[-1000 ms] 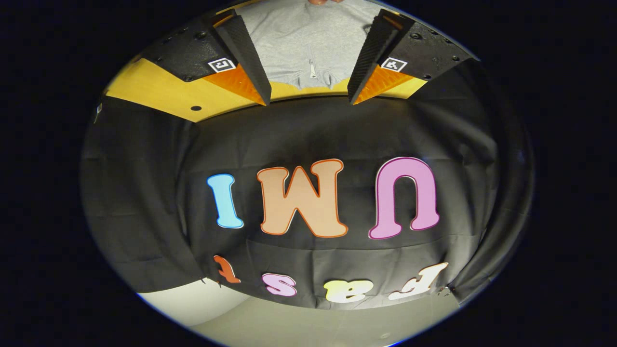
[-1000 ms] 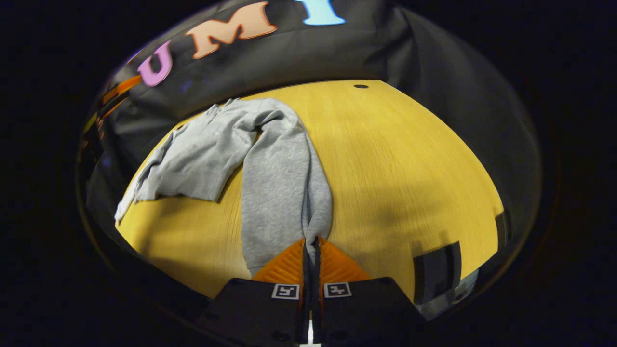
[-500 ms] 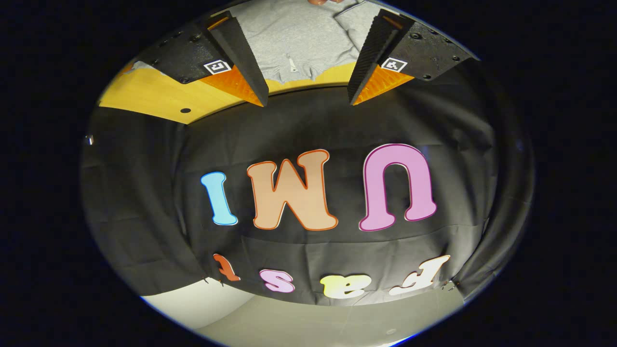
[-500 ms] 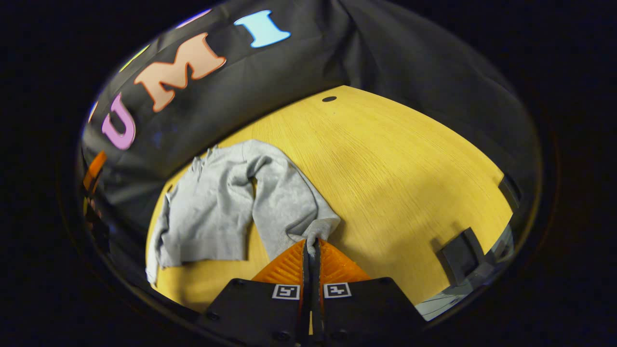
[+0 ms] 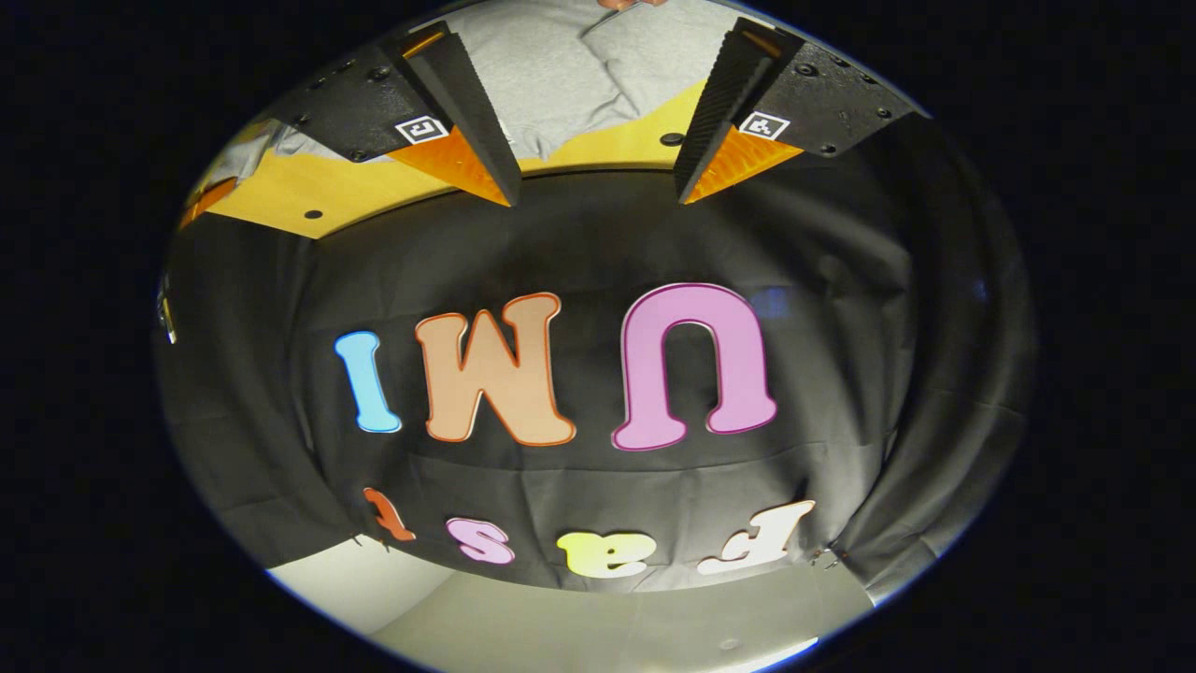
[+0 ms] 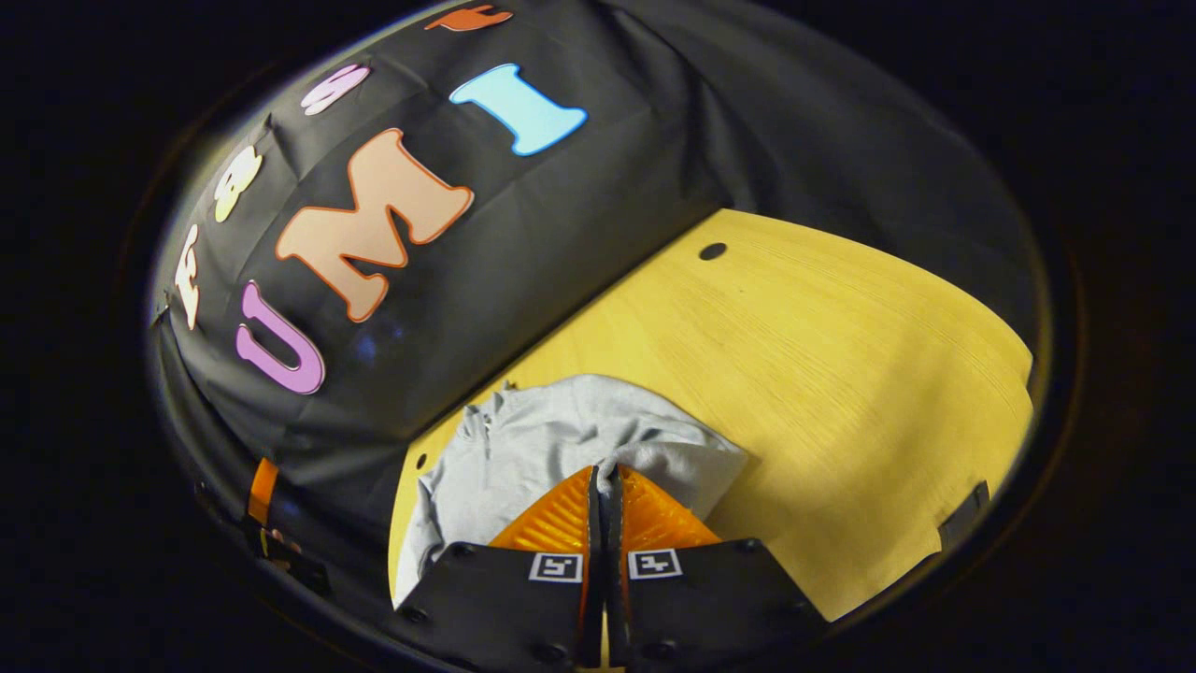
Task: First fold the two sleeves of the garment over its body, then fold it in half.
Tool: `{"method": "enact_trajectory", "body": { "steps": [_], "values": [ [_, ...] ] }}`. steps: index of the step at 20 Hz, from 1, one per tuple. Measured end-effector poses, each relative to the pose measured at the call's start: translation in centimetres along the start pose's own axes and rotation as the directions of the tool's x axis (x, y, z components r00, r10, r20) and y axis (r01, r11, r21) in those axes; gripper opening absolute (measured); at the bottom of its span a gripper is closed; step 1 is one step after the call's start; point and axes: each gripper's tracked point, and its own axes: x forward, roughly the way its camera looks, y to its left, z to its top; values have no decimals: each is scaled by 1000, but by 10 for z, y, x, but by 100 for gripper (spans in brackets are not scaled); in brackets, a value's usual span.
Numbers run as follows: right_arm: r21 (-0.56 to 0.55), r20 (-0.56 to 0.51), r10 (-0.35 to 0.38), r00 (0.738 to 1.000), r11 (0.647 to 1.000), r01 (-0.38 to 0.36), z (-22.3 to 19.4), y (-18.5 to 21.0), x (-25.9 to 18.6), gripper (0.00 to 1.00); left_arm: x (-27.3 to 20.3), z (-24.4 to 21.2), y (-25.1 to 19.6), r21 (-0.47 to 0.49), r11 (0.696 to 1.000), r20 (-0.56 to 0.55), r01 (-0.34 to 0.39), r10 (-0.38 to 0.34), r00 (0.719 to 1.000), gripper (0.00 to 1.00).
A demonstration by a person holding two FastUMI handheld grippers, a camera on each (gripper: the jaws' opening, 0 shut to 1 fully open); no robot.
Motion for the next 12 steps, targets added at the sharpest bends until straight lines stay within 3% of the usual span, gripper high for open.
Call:
{"method": "enact_trajectory", "body": {
  "steps": [2,10,12],
  "values": [
    [-57,1,38,999,998,-38,5,22,13,4,-5,-1,21,-6,999,-4,-45,45,999,100],
    [-156,-68,158,985,974,-167,1,114,68,4,-37,-13,99,-9,975,-32,-222,221,975,93],
    [-185,-87,194,977,961,-207,-4,140,78,4,-46,-16,116,-11,967,-36,-255,255,966,96]
  ]
}}
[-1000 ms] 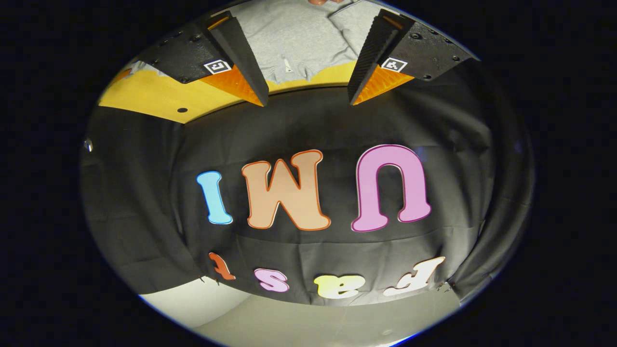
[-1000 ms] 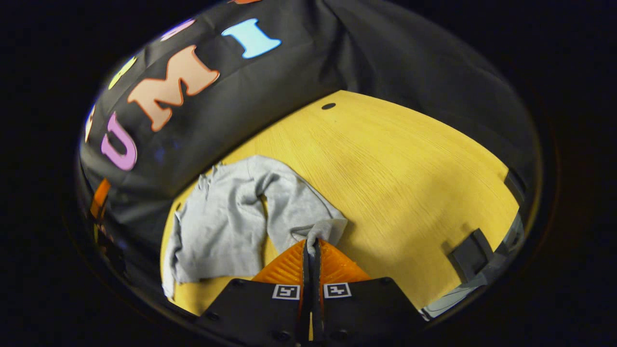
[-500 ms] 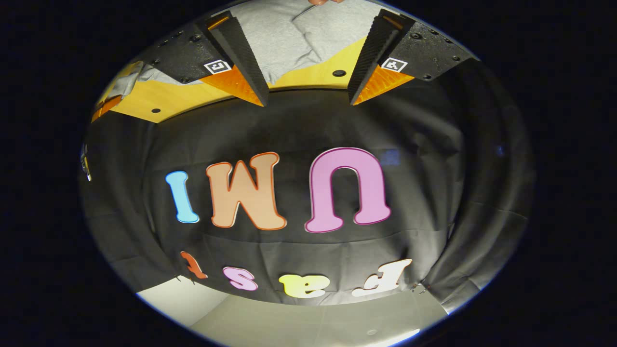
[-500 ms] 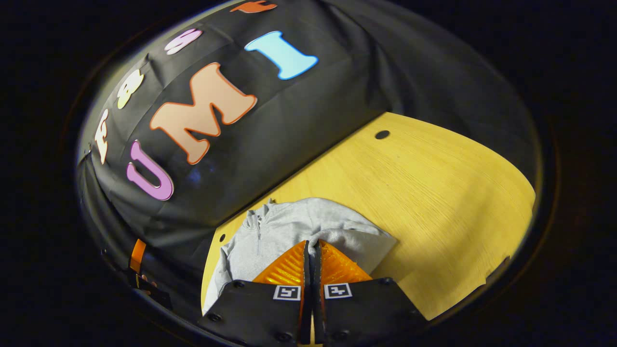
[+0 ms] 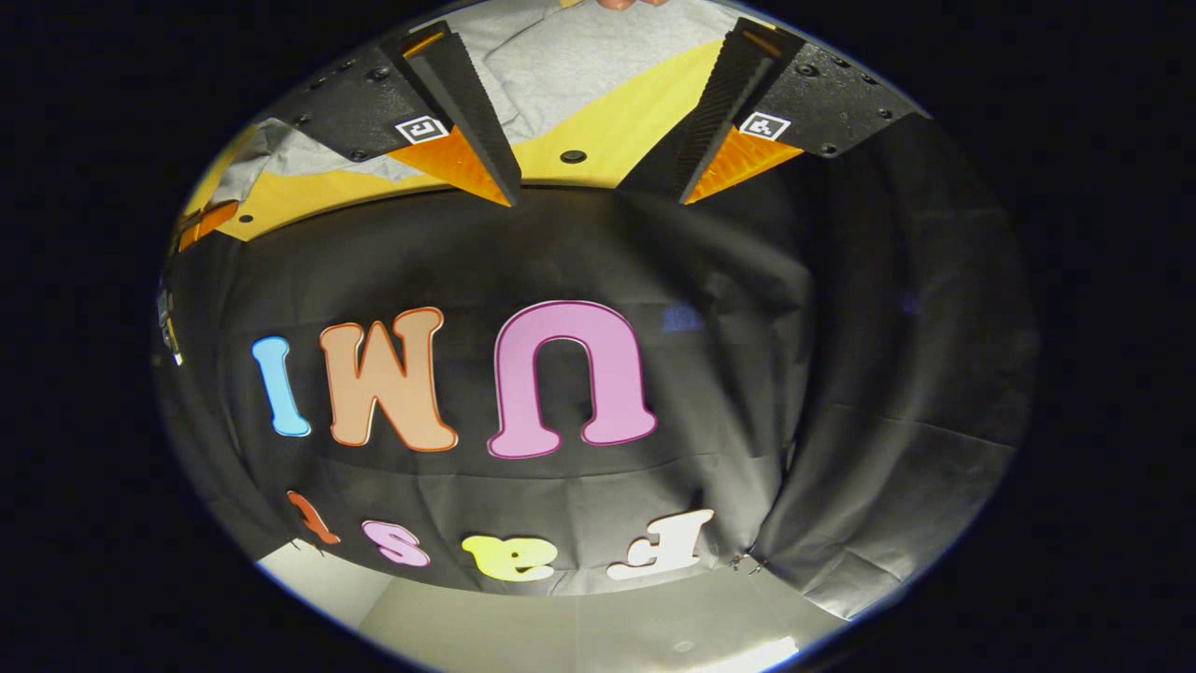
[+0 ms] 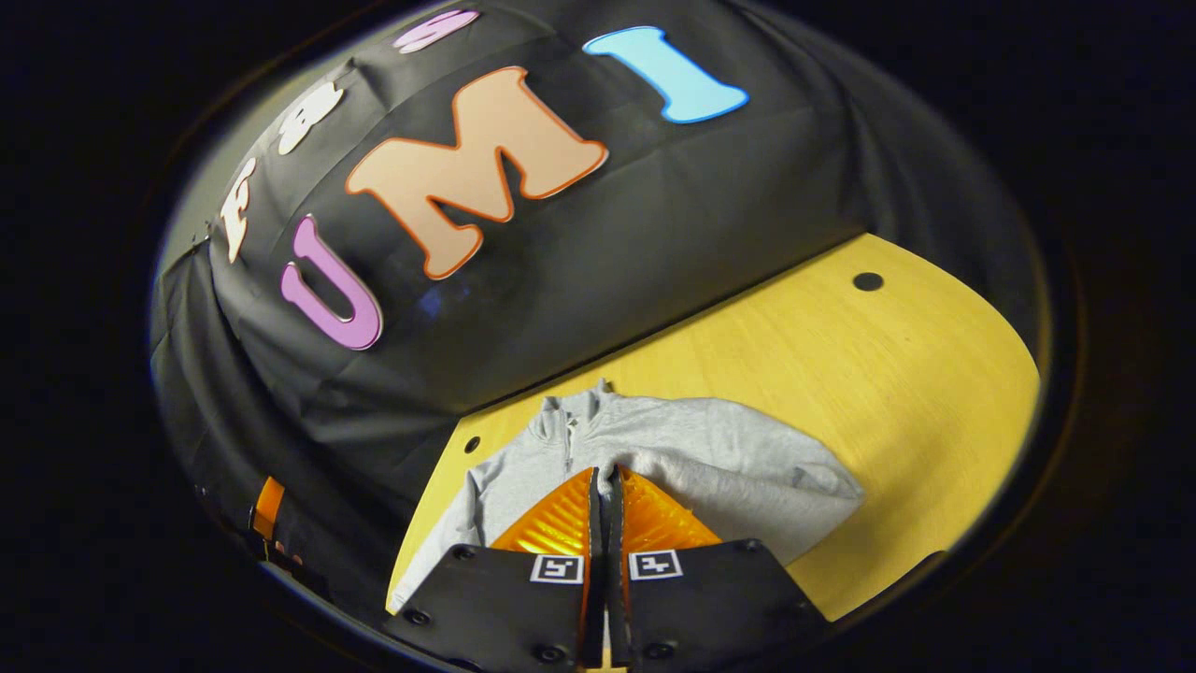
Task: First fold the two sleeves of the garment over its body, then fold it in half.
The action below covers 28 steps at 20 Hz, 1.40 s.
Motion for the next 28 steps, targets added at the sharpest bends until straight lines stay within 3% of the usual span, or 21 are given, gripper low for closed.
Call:
{"method": "enact_trajectory", "body": {
  "steps": [9,12,16,18,21,23,25,27,28],
  "values": [
    [-171,-111,151,982,971,-168,-29,122,72,4,-20,-20,74,-25,988,-52,-149,148,988,96],
    [-194,-193,180,964,956,-218,-61,154,99,4,-32,-29,103,-27,979,-70,-202,200,977,97],
    [-234,-319,165,933,940,-247,-118,179,135,4,-50,-39,138,2,963,-104,-270,268,958,99],
    [-252,-368,141,919,936,-245,-144,185,152,4,-59,-43,153,14,954,-117,-301,300,947,94],
    [-275,-404,84,911,939,-208,-171,189,178,4,-73,-49,174,44,939,-130,-342,345,930,94],
    [-241,-431,54,901,955,-173,-186,189,192,4,-80,-56,186,61,932,-149,-358,363,920,100],
    [-207,-441,34,897,969,-139,-187,182,198,4,-86,-68,197,72,925,-173,-373,380,909,97],
    [-155,-453,49,890,979,-133,-178,187,191,5,-88,-78,204,71,922,-198,-381,388,900,97],
    [-129,-463,71,884,981,-146,-177,191,190,1,-89,-85,206,68,921,-211,-383,388,897,100]
  ]
}}
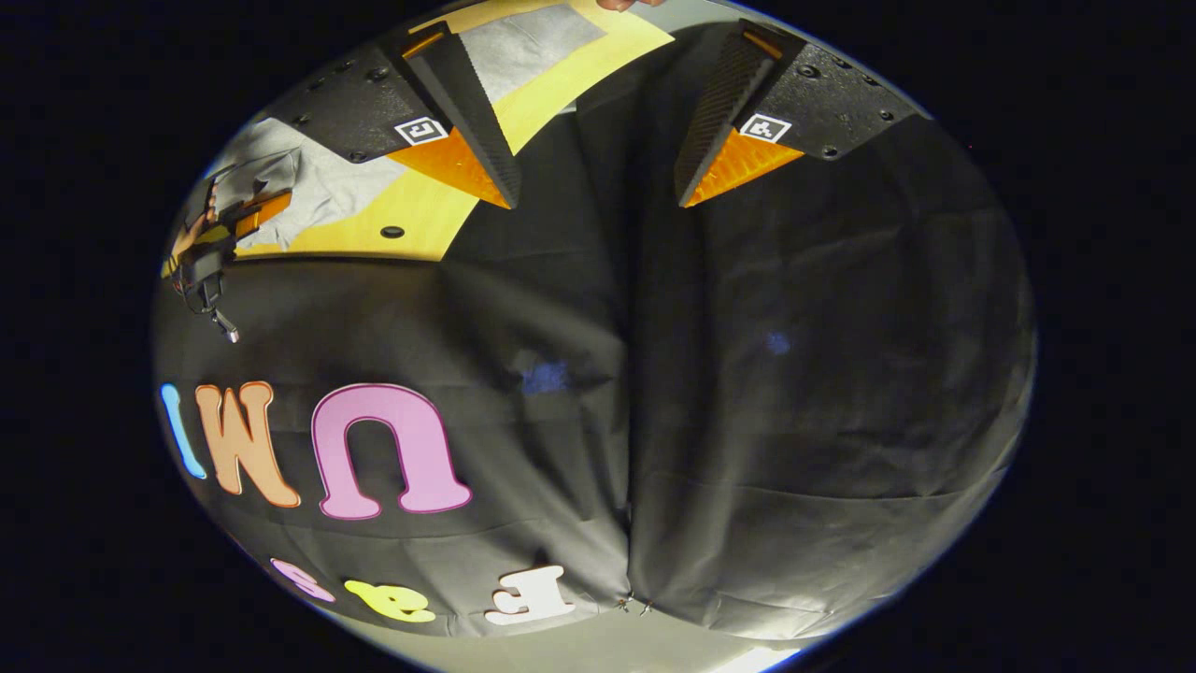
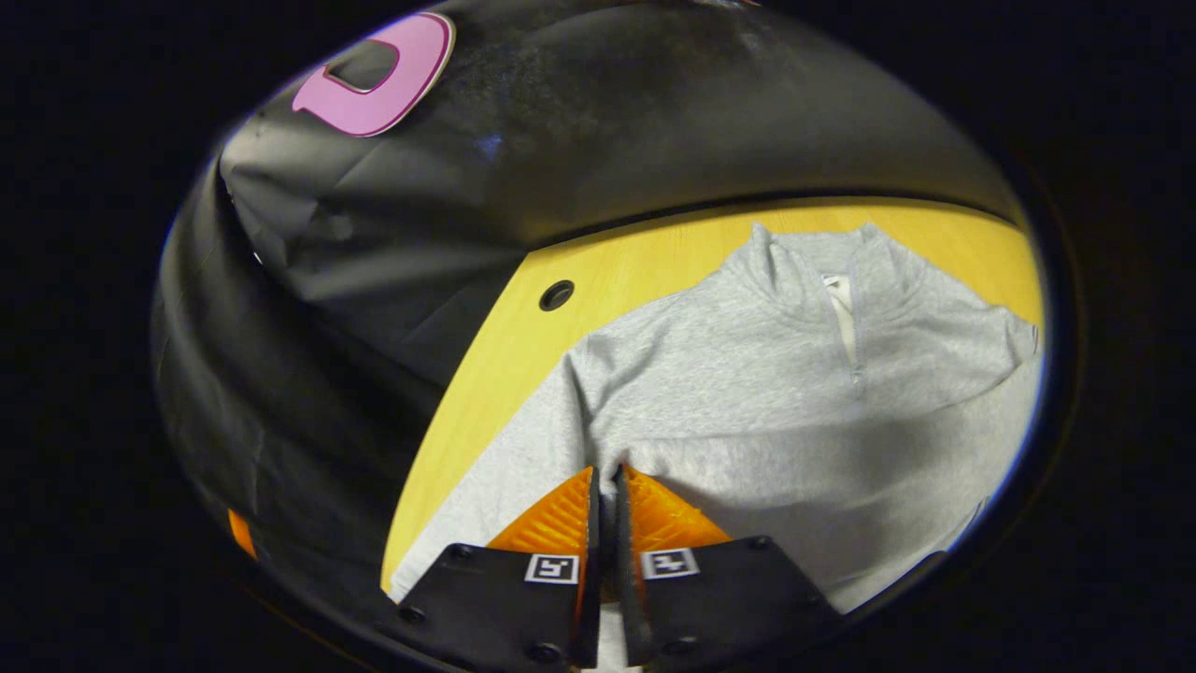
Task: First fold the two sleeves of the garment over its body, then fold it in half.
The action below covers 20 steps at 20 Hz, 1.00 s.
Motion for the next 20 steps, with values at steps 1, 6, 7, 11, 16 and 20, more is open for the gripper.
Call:
{"method": "enact_trajectory", "body": {
  "steps": [1,6,7,11,16,20],
  "values": [
    [11,-6,46,999,999,-46,3,8,-3,16,1,-6,1,-4,1000,-13,1,-1,1000,100],
    [-68,59,174,983,983,-170,15,44,-35,96,12,-42,-8,-12,1000,-80,27,-27,996,100],
    [-90,84,171,982,982,-164,17,45,-38,96,14,-52,-13,-13,999,-102,37,-38,994,100],
    [-157,160,178,971,976,-153,38,48,-69,96,19,-100,-24,-27,997,-221,73,-77,972,97],
    [-213,231,151,961,972,-101,51,25,-108,96,4,-174,-31,-105,987,-420,123,-157,894,98],
    [-202,253,87,964,979,-35,43,-12,-125,96,-17,-218,-47,-182,974,-546,137,-216,810,99]
  ]
}}
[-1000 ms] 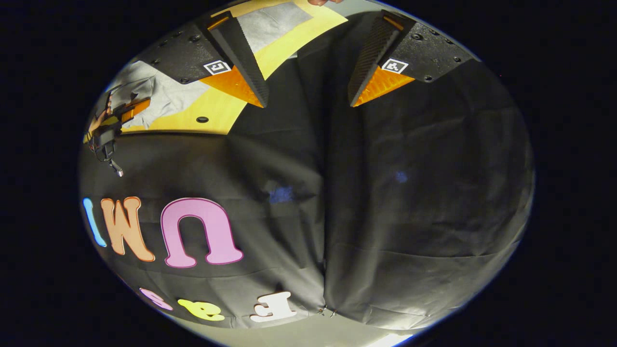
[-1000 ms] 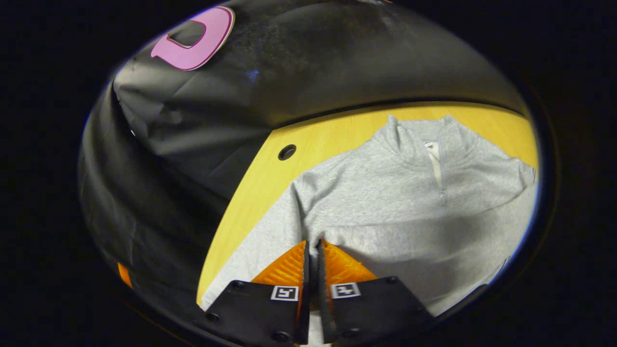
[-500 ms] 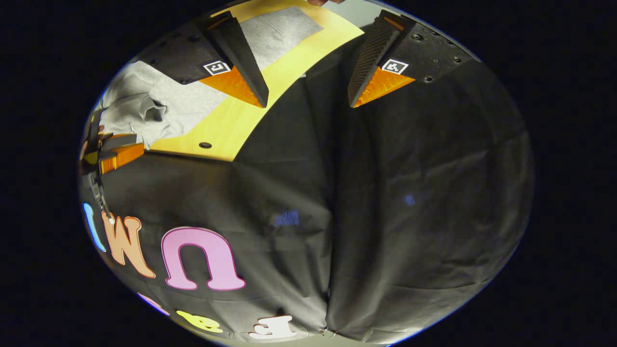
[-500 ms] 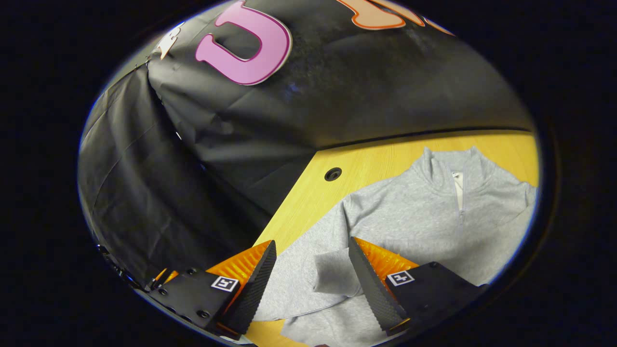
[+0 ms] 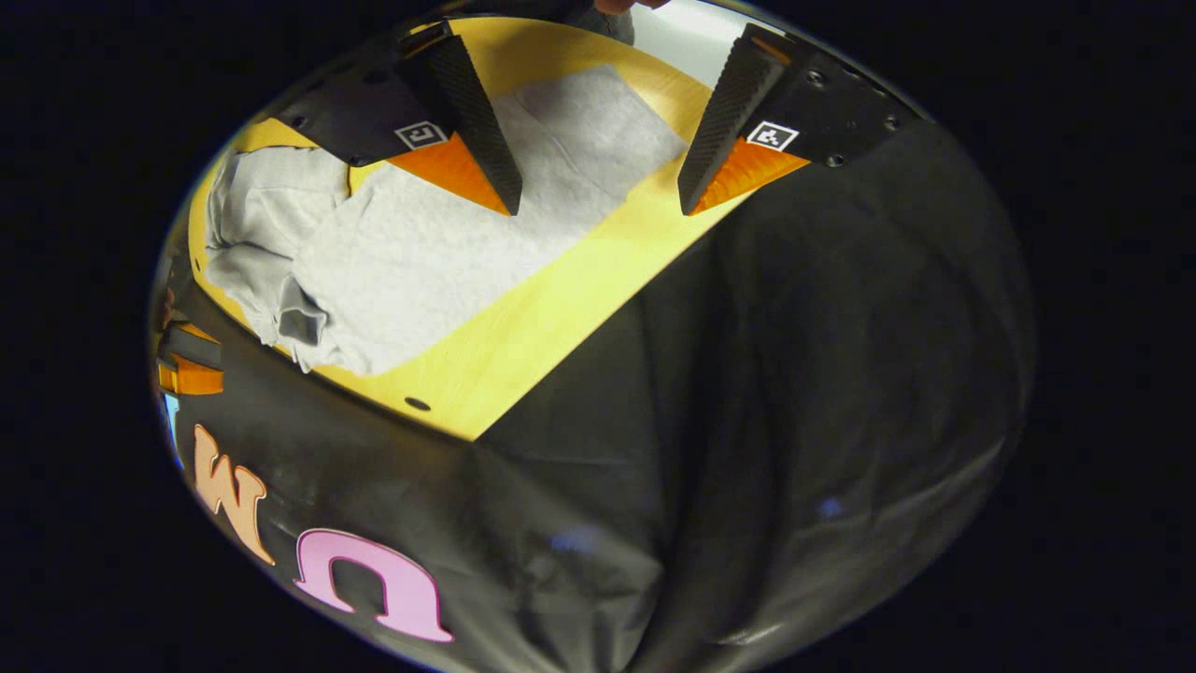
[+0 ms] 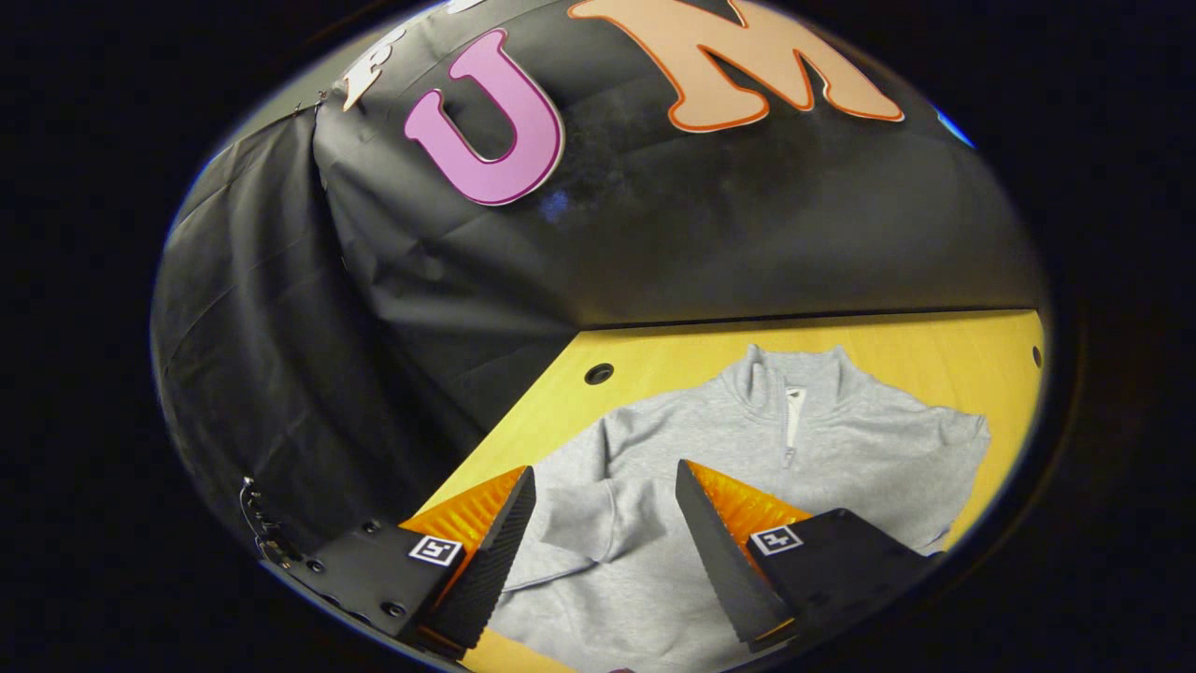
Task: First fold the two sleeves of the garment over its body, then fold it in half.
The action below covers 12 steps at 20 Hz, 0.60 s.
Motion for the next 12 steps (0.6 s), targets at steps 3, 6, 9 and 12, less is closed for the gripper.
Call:
{"method": "enact_trajectory", "body": {
  "steps": [3,6,9,12],
  "values": [
    [15,-11,-31,999,999,31,-6,-19,-12,96,7,-19,-4,7,1000,-43,-4,4,999,100],
    [16,-5,-50,999,999,50,-7,-28,-22,96,11,-22,-1,55,998,-44,-29,31,999,98],
    [-47,1,-69,998,997,69,-7,-36,-32,96,13,-20,0,63,997,-42,-33,36,998,97],
    [-88,-1,-75,997,993,75,-12,-37,-42,96,18,-14,-1,50,998,-23,-36,37,999,65]
  ]
}}
